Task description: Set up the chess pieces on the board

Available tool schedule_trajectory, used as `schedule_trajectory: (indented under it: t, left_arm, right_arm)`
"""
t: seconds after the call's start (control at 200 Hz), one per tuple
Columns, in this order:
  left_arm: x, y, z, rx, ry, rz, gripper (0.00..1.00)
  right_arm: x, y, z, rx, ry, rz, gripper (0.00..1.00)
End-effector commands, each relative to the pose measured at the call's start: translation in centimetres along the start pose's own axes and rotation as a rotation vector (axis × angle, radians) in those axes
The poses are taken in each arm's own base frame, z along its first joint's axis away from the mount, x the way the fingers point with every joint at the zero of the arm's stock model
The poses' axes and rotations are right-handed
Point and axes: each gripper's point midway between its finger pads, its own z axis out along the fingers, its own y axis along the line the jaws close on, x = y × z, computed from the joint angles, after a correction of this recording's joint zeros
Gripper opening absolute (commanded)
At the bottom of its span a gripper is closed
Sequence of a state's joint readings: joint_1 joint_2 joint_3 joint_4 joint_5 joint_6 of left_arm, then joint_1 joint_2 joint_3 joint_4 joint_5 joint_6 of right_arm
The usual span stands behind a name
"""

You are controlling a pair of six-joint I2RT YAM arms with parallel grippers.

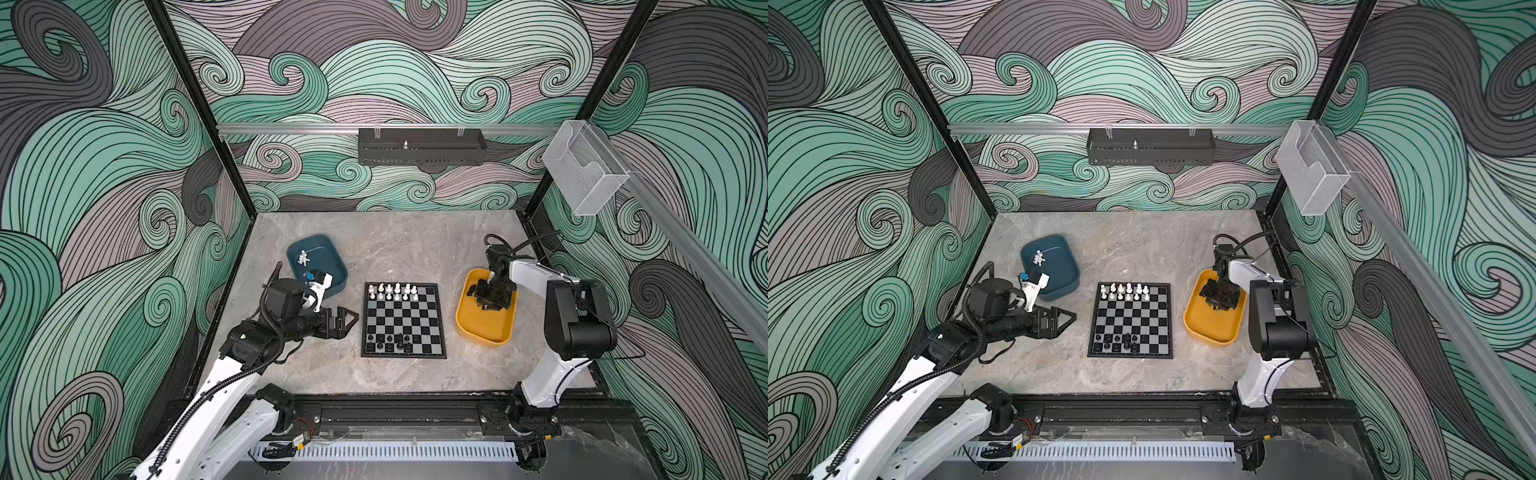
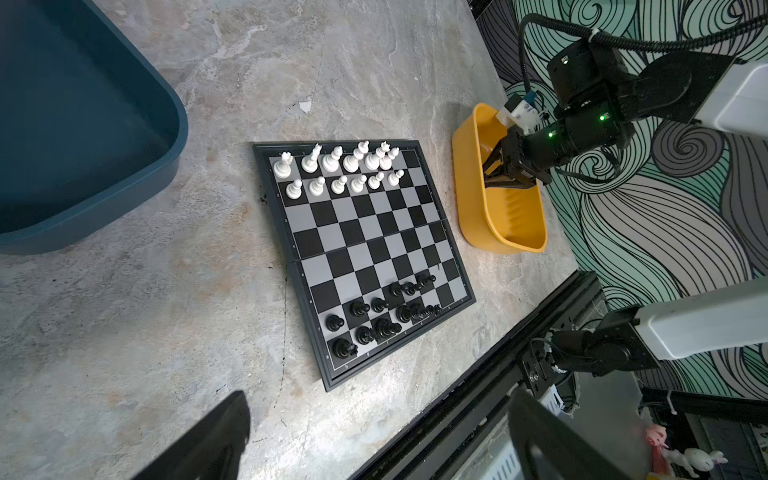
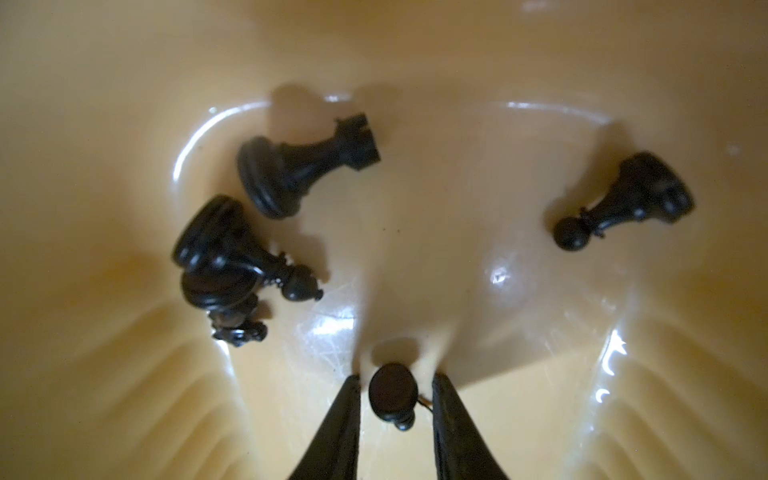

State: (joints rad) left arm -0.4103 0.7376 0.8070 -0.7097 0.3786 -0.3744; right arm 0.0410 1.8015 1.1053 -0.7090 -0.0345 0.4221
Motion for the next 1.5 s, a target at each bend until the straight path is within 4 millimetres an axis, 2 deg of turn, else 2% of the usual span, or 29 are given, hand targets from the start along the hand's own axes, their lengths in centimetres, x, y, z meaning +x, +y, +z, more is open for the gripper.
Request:
schedule_trajectory:
  t: [0.0, 0.13, 0.35, 0.43, 0.64, 0.876, 0.926, 1.041, 1.496]
  left_arm:
    - [-0.3, -0.1, 0.0, 0.009, -0.011, -0.001, 0.99]
    - [-0.3, -0.1, 0.0, 0.009, -0.010, -0.002, 0.98]
    - [-0.3, -0.1, -0.1, 0.009, -0.012, -0.001, 0.99]
    - [-0.3, -0.1, 0.0, 0.009, -0.010, -0.002, 0.99]
    - [-0.3, -0.1, 0.0, 0.009, -0.010, -0.002, 0.99]
    - [-0.2, -0.1, 0.1, 0.009, -0.007, -0.004, 0.99]
    - [-0.3, -0.1, 0.0, 0.009, -0.007, -0.004, 0.99]
    - [-0.3, -0.1, 0.0, 0.009, -0.007, -0.004, 0.99]
    - [-0.2, -0.1, 0.0, 0.010, -0.008, -0.003, 0.98]
  right_arm:
    - [-0.2, -0.6, 0.8, 0.043, 0.019, -0.014, 0.30]
    - [-0.5, -0.4, 1.1, 0.040, 0.031, -0.022, 0.30]
    - [-1.2, -0.7, 0.4, 0.082, 0.011, -0.060, 0.40]
    - [-1.5, -0.8, 0.3, 0.091, 0.005, -0.070, 0.41]
    - [-2.1, -0.7, 0.8, 0.098, 0.025, -0.077, 0.36]
    - [-3.0, -0.6, 1.0, 0.111, 0.017, -0.088, 0.26]
    - [-3.0, -0.5, 1.0, 0.106, 0.022, -0.092, 0.23]
    - [-2.8, -0.1, 1.1, 0.081, 0.027, -0.095, 0.21]
    - [-2.0, 0.9, -1.6, 0.011, -0.070, -0.103, 0.16]
